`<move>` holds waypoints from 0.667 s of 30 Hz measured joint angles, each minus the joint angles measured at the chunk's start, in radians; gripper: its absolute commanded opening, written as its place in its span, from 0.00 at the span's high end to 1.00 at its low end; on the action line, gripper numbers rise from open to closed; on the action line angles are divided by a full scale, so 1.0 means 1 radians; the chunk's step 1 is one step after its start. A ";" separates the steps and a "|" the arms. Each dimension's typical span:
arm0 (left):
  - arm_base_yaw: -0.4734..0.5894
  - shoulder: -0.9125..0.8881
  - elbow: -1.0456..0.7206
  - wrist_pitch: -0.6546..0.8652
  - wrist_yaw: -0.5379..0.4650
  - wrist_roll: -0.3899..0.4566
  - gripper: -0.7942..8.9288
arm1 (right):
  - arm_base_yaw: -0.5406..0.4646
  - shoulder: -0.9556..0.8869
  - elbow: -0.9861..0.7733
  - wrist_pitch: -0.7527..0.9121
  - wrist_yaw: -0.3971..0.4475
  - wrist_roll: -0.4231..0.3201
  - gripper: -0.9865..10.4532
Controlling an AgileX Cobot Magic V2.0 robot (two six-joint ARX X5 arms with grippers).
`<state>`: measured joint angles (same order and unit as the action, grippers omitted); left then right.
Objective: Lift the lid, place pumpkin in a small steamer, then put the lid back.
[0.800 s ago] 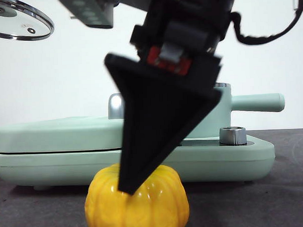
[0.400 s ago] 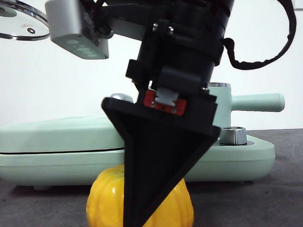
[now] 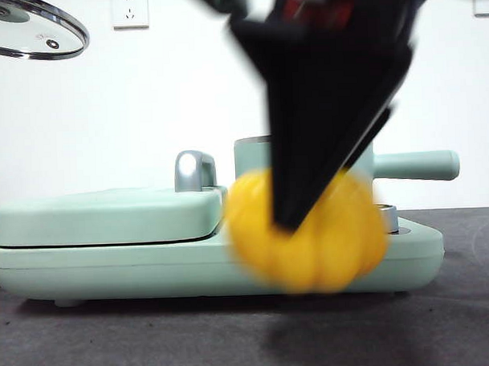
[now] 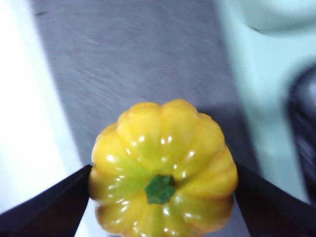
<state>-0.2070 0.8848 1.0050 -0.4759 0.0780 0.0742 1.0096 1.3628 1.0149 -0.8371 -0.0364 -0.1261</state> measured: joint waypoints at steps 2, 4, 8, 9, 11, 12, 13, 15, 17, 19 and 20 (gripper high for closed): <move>0.000 0.000 0.000 -0.002 0.000 0.000 0.91 | -0.019 -0.048 0.025 -0.071 0.043 0.062 0.56; 0.000 0.000 0.000 -0.003 0.000 0.000 0.91 | -0.050 -0.090 0.080 -0.174 0.067 0.138 0.56; 0.000 0.000 0.000 -0.003 0.000 0.000 0.91 | -0.126 -0.103 0.216 -0.368 0.067 0.244 0.56; 0.000 0.000 0.000 -0.003 0.000 0.000 0.91 | -0.148 -0.101 0.250 -0.412 0.067 0.259 0.56; 0.000 0.000 0.000 -0.002 0.000 0.000 0.91 | -0.199 -0.092 0.333 -0.497 0.065 0.279 0.56; 0.000 0.000 0.000 -0.002 0.000 0.000 0.91 | -0.223 -0.089 0.369 -0.498 0.063 0.283 0.56; 0.000 0.000 0.000 -0.003 0.000 0.000 0.91 | -0.247 -0.081 0.414 -0.504 0.063 0.286 0.56; 0.000 0.000 0.000 -0.002 0.000 0.000 0.91 | -0.290 -0.063 0.492 -0.504 0.063 0.285 0.56; 0.000 0.000 0.000 -0.002 0.000 0.000 0.91 | -0.332 -0.039 0.564 -0.504 0.063 0.275 0.56; 0.000 0.003 0.000 -0.002 0.000 0.000 0.91 | -0.371 -0.002 0.639 -0.504 0.063 0.255 0.56; 0.000 0.005 0.000 -0.002 0.000 0.000 0.91 | -0.385 0.019 0.670 -0.504 0.063 0.246 0.56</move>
<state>-0.2070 0.8894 1.0050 -0.4778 0.0780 0.0738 0.6243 1.3823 1.6848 -1.3415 0.0269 0.1204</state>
